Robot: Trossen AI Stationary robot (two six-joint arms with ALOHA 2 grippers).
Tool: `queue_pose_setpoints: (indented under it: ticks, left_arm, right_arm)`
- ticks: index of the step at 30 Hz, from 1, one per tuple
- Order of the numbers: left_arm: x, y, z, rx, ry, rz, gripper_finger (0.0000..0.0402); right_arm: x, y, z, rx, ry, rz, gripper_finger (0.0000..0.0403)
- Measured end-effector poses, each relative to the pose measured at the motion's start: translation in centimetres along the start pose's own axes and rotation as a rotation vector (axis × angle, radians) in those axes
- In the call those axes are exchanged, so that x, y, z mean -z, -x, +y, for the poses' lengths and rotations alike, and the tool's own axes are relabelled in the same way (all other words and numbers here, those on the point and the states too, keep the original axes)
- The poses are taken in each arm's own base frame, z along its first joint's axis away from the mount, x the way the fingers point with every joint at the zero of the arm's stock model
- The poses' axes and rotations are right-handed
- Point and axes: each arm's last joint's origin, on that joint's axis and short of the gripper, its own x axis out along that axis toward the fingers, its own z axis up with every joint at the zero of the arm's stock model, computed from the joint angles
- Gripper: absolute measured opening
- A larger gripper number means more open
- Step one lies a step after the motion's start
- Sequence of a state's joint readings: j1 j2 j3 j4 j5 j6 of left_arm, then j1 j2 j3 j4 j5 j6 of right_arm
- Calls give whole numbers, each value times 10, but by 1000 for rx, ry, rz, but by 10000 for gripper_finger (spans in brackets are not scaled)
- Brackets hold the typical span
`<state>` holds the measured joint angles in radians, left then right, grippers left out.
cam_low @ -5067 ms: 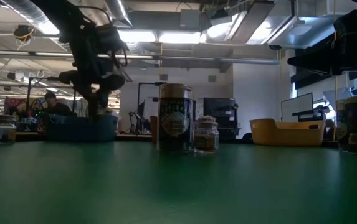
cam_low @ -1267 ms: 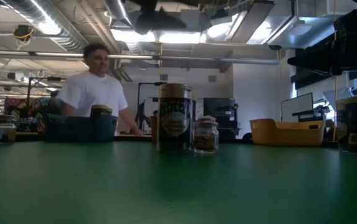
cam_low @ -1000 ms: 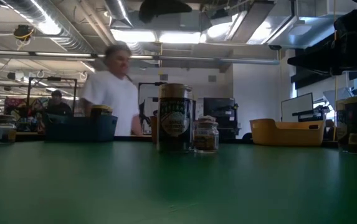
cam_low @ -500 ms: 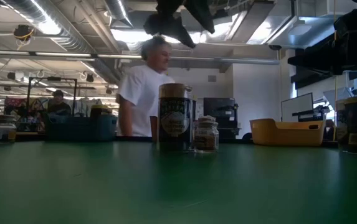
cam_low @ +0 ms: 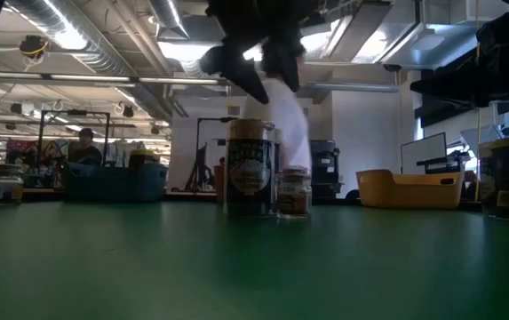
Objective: Sort spices by type
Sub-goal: Put the yellow seasoning bottle into the blue bin
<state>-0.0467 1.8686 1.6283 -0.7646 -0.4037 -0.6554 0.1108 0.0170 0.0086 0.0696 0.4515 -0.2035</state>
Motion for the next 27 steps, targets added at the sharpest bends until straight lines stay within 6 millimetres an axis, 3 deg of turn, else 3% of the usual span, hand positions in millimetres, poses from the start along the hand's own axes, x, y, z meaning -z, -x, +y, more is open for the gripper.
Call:
queue_pose_setpoints:
  ticks: [13,22,27]
  left_arm:
    - [-1,-27,14,-19,54,105,292]
    - [11,-50,9,-33,-3,176,292]
    - [10,-49,9,-33,-4,175,292]
  right_arm:
    - [0,0,0,-1,4,3,12]
    - [0,0,0,0,6,3,12]
    - [0,0,0,-1,11,3,12]
